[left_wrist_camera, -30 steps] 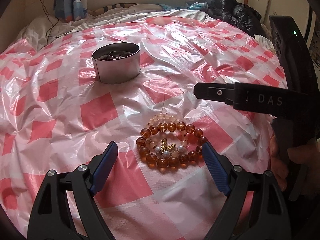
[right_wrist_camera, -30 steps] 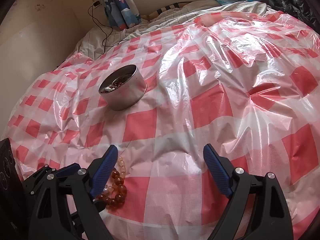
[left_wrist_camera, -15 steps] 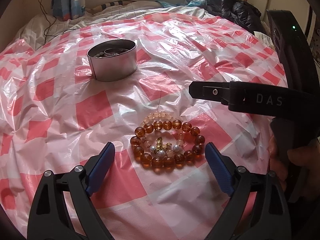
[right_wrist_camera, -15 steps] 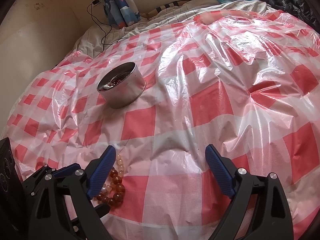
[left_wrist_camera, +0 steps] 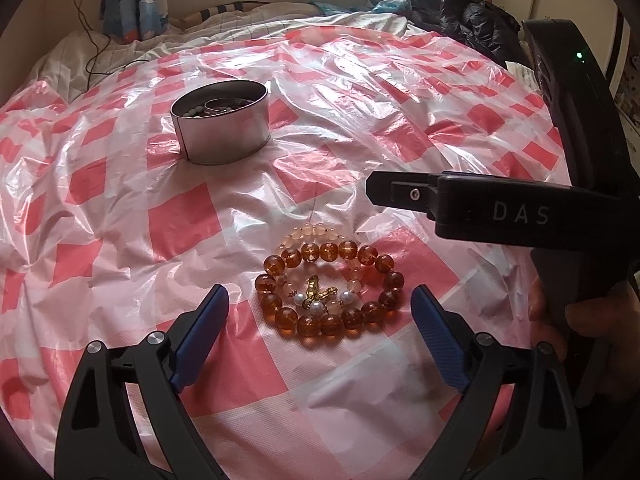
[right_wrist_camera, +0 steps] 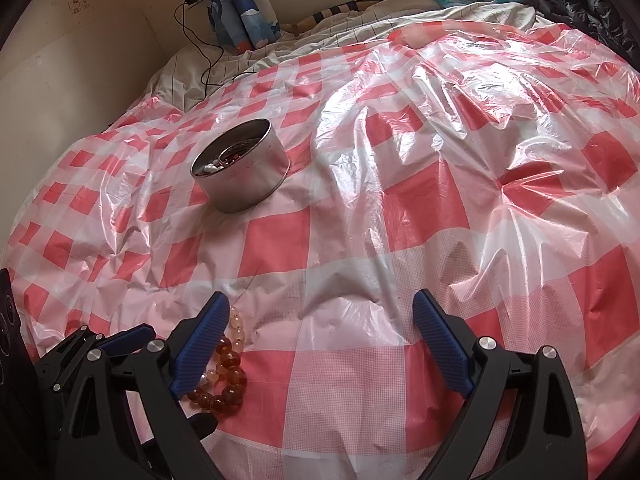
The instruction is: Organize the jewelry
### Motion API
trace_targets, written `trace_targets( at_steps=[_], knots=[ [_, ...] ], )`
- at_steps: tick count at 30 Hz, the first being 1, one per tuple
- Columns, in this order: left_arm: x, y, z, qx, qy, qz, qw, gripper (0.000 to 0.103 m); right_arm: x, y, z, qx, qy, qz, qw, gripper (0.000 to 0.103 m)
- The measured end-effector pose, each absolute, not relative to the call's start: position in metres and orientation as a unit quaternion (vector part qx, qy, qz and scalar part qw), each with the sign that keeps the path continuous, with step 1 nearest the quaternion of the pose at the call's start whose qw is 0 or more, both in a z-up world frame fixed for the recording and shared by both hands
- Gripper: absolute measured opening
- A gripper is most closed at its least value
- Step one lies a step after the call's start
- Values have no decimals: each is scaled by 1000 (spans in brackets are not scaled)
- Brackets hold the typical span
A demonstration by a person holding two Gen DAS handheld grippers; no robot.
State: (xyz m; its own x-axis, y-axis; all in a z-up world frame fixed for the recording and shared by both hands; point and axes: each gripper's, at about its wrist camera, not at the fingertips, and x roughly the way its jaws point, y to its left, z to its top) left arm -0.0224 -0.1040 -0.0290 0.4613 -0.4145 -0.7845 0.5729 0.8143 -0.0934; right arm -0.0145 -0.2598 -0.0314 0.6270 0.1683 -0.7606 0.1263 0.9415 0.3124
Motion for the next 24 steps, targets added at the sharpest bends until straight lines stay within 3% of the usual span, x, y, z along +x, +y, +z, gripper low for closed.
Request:
trace_targets(
  at_steps=[7,15,23,24],
  knots=[
    [-20,-98,-26,60,433,-308,845,88,-15,-260,-31,172,431,11,886,89],
    [14,-37,-24,-118,459,-296,830,88,-16,-265,-31,198,426,19,883,89],
    [-5,-75,-29,12,442,-316,839,88,-18,-267,-26,213,425,32,879,89],
    [-7,-78,-31,21,445,-317,837,83,-19,-267,-26,213,424,32,879,89]
  ],
)
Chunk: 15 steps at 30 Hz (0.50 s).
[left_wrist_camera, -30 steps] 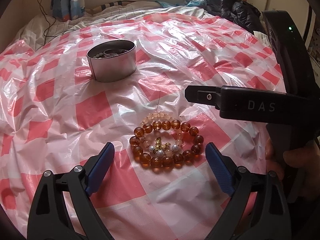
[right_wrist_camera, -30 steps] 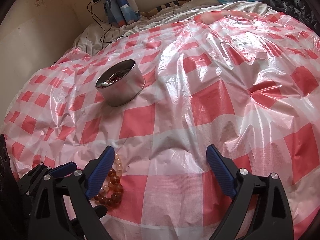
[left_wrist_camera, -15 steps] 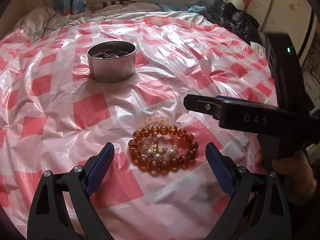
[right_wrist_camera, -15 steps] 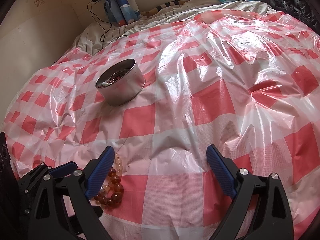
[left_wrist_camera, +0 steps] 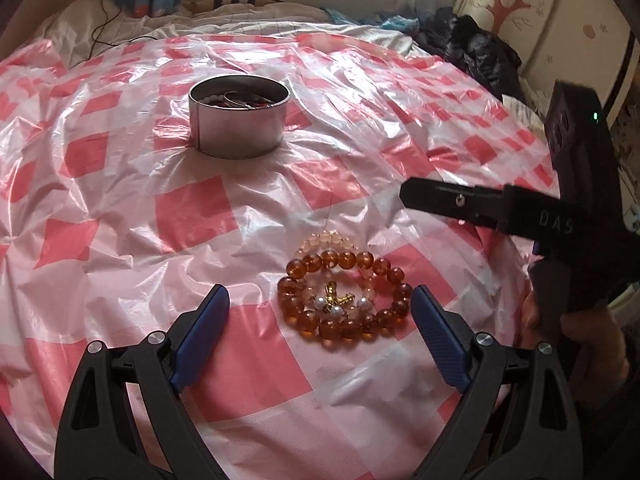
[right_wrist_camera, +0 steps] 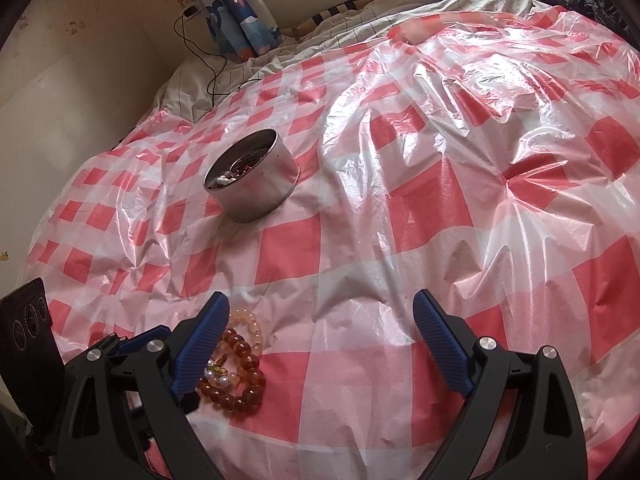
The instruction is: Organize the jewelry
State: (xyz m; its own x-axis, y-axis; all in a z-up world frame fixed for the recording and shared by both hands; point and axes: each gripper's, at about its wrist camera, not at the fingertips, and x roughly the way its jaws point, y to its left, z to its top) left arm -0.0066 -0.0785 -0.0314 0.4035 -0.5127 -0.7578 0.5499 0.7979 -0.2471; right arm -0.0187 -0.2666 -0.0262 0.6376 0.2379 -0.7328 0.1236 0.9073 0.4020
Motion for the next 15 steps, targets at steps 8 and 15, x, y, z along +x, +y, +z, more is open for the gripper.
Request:
trace_targets(
  at_steps=[8,15],
  knots=[
    [-2,-72,-36,12,465,-330,821,12,-18,-267,-26,214,426,31,879,89],
    [0,-62,-30,-6,453,-330,828,10,-18,-267,-26,215,426,31,878,89]
  ],
)
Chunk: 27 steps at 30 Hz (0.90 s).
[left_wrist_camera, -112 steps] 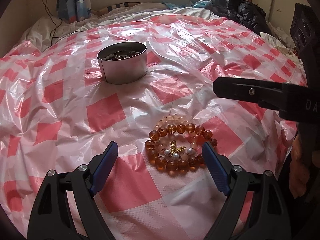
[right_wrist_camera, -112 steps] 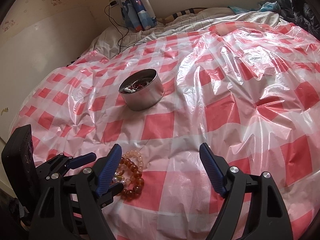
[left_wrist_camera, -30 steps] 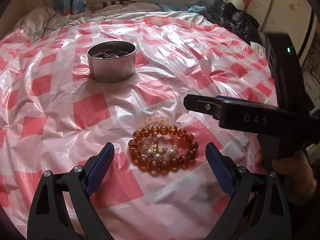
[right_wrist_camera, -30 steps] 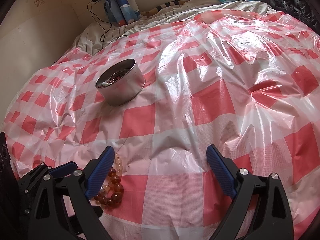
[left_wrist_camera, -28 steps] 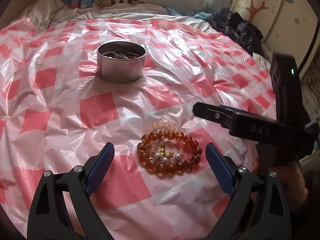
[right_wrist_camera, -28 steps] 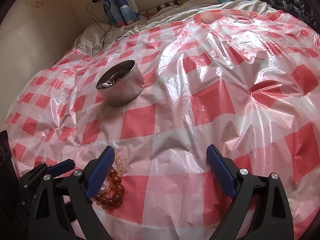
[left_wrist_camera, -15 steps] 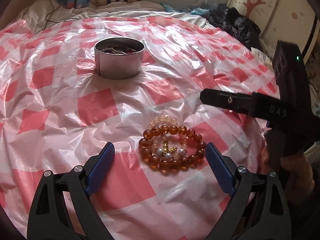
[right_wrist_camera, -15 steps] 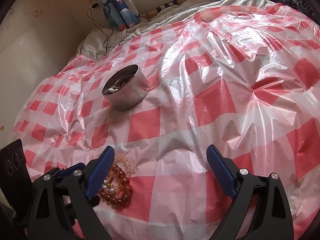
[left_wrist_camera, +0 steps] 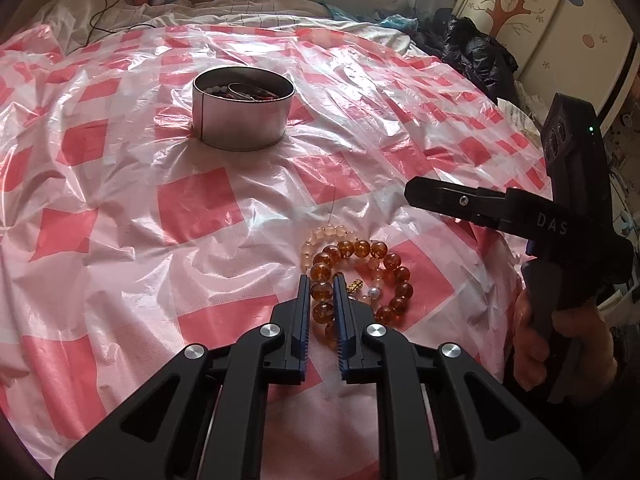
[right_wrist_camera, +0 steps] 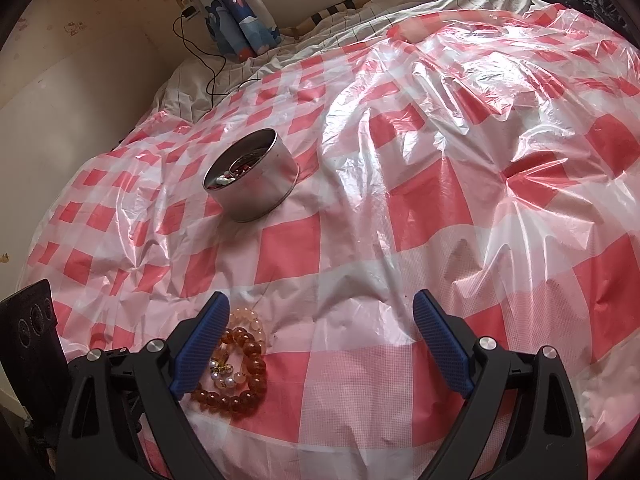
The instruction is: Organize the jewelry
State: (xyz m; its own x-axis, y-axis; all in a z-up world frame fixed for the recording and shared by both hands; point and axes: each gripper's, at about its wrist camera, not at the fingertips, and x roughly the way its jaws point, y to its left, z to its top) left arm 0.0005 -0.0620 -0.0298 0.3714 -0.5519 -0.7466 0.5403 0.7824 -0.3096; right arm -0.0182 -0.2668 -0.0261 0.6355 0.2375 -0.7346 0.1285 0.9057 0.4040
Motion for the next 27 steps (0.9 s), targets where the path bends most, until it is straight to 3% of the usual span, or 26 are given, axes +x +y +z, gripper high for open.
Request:
trace_targets(
  at_steps=[7,13,16,18,20,24,27],
  knots=[
    [17,-15,-9,-63,410,-254,874,10,-18,-267,-27,216,427,34,877,89],
    [36,4,-39,-76,475,-192,856,11,-17,-241,-22,156,430,61,887,89],
    [35,6,-33,-65,462,-188,864,18,-17,-222,-17,110,420,76,898,89],
    [39,10,-30,-63,457,-176,870,33,-12,-210,-16,78,415,82,903,89],
    [47,14,-29,-59,457,-169,871,39,-4,-200,-19,67,419,89,901,88],
    [55,17,-39,-54,473,-164,864,45,13,-181,-35,27,449,92,888,62],
    [51,10,-42,-32,473,-170,864,52,13,-172,-45,-15,462,76,884,55]
  ],
)
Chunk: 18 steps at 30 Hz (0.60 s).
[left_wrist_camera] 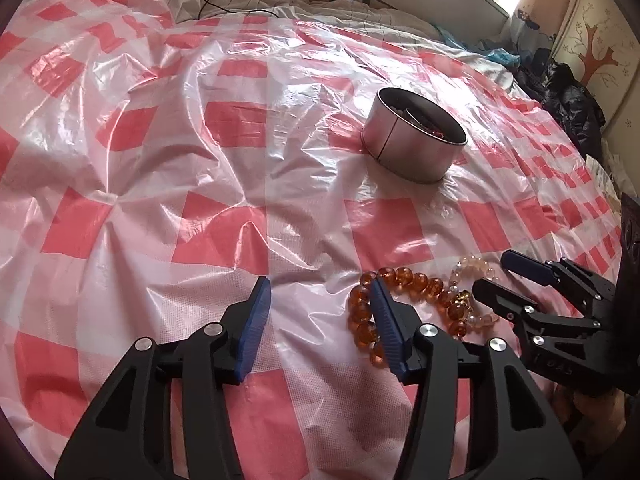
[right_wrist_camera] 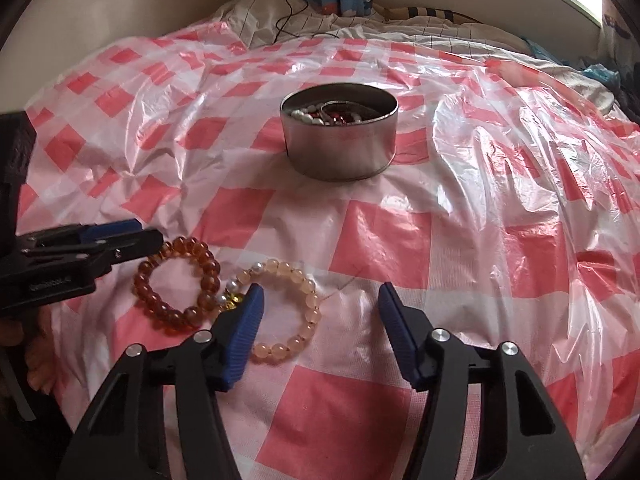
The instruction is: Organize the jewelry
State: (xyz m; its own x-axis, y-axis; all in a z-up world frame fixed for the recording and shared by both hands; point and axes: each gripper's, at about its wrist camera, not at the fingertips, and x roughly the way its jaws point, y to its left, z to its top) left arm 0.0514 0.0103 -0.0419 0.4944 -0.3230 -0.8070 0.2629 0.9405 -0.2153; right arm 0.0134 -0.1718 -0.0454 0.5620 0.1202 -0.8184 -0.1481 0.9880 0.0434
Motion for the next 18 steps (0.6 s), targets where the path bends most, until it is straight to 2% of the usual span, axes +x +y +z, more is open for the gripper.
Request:
trace_targets(
  at_steps=[2,4,5,6,7,8,9,18],
  knots=[
    [47,3,-43,-5,471,-168,866,53,12,-172,-45,-21,461,72,884,49],
    [42,-5,-44,21,467,-170,868,53,11,-172,-45,-28,461,69,884,20],
    [38,-10,-45,37,465,-176,867,48,10,-171,-45,-35,460,68,884,15],
    [35,-14,-44,50,462,-181,867,35,8,-168,-44,-44,459,68,885,10],
    [33,-17,-43,59,461,-183,866,30,7,-166,-43,-50,456,67,886,9],
    [30,-20,-42,66,459,-192,865,15,6,-166,-42,-50,452,66,888,9],
    [28,-21,-41,69,458,-195,865,12,5,-168,-39,-42,448,65,891,9],
    [32,-20,-41,41,456,-191,868,11,4,-228,-24,138,425,70,892,9]
  ],
)
